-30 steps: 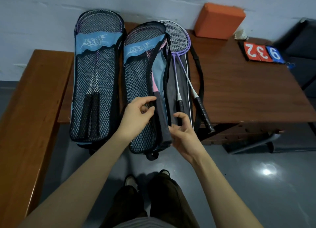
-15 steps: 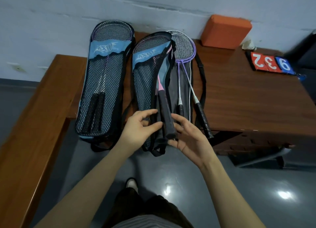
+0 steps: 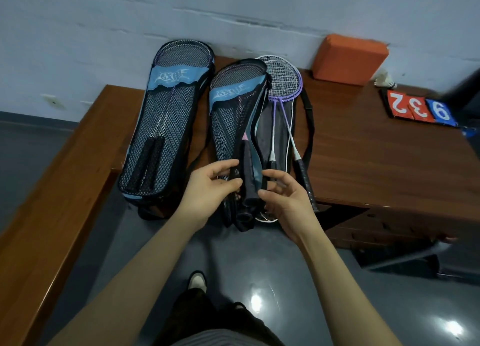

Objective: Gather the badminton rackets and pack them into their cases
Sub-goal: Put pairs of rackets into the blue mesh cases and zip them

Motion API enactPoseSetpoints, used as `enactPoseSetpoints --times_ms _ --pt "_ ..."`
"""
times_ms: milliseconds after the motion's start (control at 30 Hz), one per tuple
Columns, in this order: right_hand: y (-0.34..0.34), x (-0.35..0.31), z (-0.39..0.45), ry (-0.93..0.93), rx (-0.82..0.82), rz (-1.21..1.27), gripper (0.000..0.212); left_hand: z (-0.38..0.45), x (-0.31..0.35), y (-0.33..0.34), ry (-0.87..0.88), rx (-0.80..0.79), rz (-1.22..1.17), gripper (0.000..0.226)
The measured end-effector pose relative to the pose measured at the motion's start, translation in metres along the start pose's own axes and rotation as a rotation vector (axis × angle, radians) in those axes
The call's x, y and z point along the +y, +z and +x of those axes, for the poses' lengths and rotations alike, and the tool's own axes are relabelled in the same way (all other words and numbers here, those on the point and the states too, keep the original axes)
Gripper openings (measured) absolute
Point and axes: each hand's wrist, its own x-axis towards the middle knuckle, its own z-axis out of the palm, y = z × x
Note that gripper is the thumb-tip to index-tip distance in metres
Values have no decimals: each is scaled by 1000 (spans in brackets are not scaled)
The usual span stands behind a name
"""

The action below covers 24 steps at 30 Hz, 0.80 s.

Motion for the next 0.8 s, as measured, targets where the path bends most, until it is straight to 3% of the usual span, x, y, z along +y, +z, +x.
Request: enactPoseSetpoints --times_ms 167,267,500,567,700,800 --pt "-7 -8 -9 0 -174 -67 41 0 7 10 -19 42 -83 39" --pt "-7 -7 -9 -24 -90 -139 44 -1 9 15 -26 37 -62 38" --pt "-4 -14 -7 -123 156 -190 23 -1 14 17 -103 34 -168 29" --pt "-3 -15 -8 -147 140 -235 24 1 17 18 -109 55 -204 27" --pt "-6 -16 -14 -150 -52 -175 50 5 23 22 -112 68 -275 25" --pt "0 -15 -17 -207 60 -244 51 6 27 27 -95 67 -282 23"
